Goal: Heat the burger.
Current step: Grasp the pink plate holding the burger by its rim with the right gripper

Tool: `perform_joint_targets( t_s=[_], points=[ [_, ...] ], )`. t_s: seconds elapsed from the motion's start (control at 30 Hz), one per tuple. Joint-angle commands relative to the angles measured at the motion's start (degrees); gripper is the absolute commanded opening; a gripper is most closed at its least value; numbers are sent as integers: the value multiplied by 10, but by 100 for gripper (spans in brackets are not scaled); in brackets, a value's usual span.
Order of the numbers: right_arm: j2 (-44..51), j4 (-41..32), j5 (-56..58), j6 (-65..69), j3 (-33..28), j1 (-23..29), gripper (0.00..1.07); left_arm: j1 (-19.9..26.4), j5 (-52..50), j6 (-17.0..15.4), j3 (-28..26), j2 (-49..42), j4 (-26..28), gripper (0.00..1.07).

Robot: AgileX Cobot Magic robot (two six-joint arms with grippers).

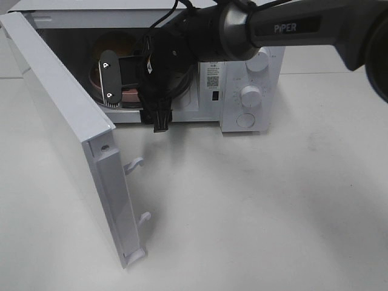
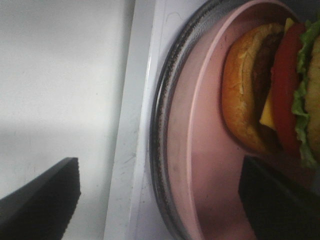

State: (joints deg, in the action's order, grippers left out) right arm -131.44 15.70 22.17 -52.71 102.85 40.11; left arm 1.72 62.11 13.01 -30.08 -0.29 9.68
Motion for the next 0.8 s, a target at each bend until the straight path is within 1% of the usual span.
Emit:
perform_joint_targets(
  t_s=[0.03, 0.1, 0.23, 0.3, 0.5, 0.53, 0.57, 0.6, 0.63, 0.67, 0.7, 0.73, 0.77, 0.8],
  points=[
    [-18, -1, 17, 12, 28, -1, 83, 0, -2, -2, 2, -11, 4, 96],
    [-37, -1, 19, 13, 52, -2, 82, 0, -2, -2, 2, -11, 4, 96],
    [-53, -15, 22, 13, 73, -7, 81, 0, -2, -2, 2, -11, 4, 96],
    [-66, -19, 30, 13, 88, -15, 78, 0, -2, -2, 2, -11, 4, 96],
    [-76, -33, 44, 11, 96, -28, 72, 0, -2, -2, 2, -11, 4, 96],
    [-77, -33, 44, 6, 96, -28, 70, 0, -2, -2, 2, -11, 4, 96],
    [-77, -33, 42, -2, 96, -31, 65, 0, -2, -2, 2, -11, 4, 96],
    [-77, -33, 42, -2, 96, -31, 65, 0, -2, -2, 2, -11, 4, 96],
    [-77, -33, 42, -6, 96, -31, 61, 0, -2, -2, 2, -11, 4, 96],
    [-77, -33, 42, -6, 96, -31, 61, 0, -2, -2, 2, -11, 4, 96],
    [-77, -33, 41, -10, 96, -31, 50, 0, -2, -2, 2, -11, 4, 96],
    [-77, -33, 41, -13, 96, -31, 44, 0, -2, -2, 2, -11, 4, 96],
    [-77, -33, 41, -13, 96, -31, 44, 0, -2, -2, 2, -11, 4, 96],
    [-76, -33, 41, -14, 96, -31, 27, 0, -2, -2, 2, -11, 4, 96]
  ],
)
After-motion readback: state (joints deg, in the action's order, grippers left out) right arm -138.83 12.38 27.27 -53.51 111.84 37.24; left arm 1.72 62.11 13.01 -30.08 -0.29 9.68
